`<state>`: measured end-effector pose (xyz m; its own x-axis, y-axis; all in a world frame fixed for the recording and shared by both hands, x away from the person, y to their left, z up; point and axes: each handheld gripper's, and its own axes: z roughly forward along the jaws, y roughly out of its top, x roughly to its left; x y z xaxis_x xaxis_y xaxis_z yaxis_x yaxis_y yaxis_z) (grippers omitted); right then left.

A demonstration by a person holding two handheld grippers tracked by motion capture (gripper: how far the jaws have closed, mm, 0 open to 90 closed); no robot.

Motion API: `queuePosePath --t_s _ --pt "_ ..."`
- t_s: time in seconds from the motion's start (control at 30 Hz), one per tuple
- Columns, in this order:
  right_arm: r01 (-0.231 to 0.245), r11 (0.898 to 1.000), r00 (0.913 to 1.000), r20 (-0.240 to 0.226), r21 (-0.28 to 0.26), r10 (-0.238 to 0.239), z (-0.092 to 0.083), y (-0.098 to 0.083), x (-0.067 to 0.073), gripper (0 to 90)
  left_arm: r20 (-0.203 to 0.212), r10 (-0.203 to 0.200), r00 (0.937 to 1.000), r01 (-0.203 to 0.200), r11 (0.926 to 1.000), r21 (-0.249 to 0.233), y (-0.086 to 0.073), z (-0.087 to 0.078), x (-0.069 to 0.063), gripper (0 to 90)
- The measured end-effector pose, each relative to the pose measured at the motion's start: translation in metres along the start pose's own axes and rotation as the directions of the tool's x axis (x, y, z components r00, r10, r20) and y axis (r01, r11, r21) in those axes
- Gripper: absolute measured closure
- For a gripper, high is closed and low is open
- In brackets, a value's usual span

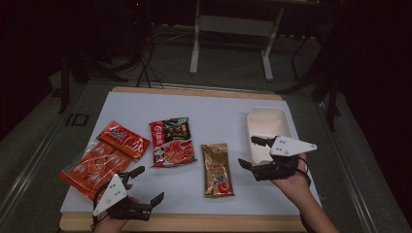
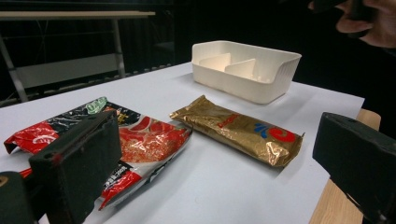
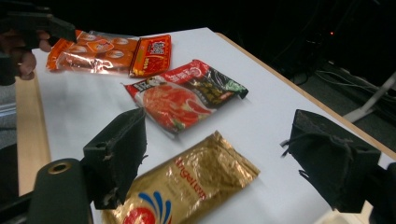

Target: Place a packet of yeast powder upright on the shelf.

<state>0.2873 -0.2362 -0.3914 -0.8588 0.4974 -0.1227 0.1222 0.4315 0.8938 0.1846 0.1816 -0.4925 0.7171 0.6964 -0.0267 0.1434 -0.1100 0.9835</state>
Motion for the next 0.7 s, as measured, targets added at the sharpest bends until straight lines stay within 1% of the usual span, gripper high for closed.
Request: queuePosePath --t_s 0.03,0.07,0.13,0.17,0.2,0.23,0.3,0.53,0.57,0.63,0.67,0.7 --pt "-0.002 1.000 1.0000 -0.009 0.012 0.002 0.004 0.001 -0.001 19.2 0.000 -0.001 1.0000 0.001 1.0000 0.001 0.000 0.000 0.000 1.8" --pt "0.004 1.000 1.0000 -0.001 0.015 -0.004 0.008 0.001 -0.003 19.2 0.001 -0.002 1.0000 0.002 1.0000 0.002 0.000 0.000 0.000 1.8" --pt "-0.008 1.000 0.9998 -0.018 0.025 0.009 0.016 0.001 -0.006 19.3 0.002 -0.001 1.0000 0.001 1.0000 0.003 0.000 0.001 0.000 1.8" --pt "-0.002 1.000 0.9999 -0.014 0.028 0.003 0.020 0.001 -0.008 19.3 0.002 0.000 1.0000 0.000 1.0000 0.002 0.000 0.001 0.000 1.8" --pt "-0.003 0.999 0.9997 -0.024 0.042 0.004 0.024 0.001 -0.009 19.3 0.003 0.000 1.0000 0.000 1.0000 0.002 0.000 0.001 0.000 1.8" --pt "0.002 0.999 0.9999 -0.016 0.049 -0.001 0.027 0.001 -0.011 19.3 0.003 0.002 1.0000 -0.002 1.0000 0.003 0.000 0.001 0.000 1.8" --pt "-0.004 0.998 0.9997 -0.025 0.062 0.005 0.034 0.001 -0.014 20.5 0.005 0.001 1.0000 -0.001 1.0000 0.003 0.000 0.001 0.000 1.8" --pt "-0.009 0.994 0.9991 -0.041 0.111 0.014 0.054 -0.001 -0.024 22.1 0.005 -0.001 1.0000 0.001 1.0000 0.004 -0.001 0.001 0.000 1.8" --pt "-0.009 0.994 0.9991 -0.041 0.111 0.014 0.054 -0.001 -0.024 22.1 0.005 -0.001 1.0000 0.001 1.0000 0.004 -0.001 0.001 0.000 1.8" --pt "0.001 0.991 0.9991 -0.042 0.136 0.005 0.061 -0.001 -0.026 22.2 0.007 0.000 1.0000 0.000 1.0000 0.006 -0.001 0.001 0.000 1.8" --pt "0.002 0.988 0.9984 -0.056 0.152 0.006 0.066 -0.002 -0.028 22.2 0.007 0.000 1.0000 0.000 1.0000 0.006 -0.001 0.001 0.000 1.8" --pt "0.005 0.987 0.9986 -0.053 0.159 0.003 0.068 -0.002 -0.029 22.2 0.006 0.000 1.0000 0.000 1.0000 0.007 -0.001 0.001 0.000 1.8"
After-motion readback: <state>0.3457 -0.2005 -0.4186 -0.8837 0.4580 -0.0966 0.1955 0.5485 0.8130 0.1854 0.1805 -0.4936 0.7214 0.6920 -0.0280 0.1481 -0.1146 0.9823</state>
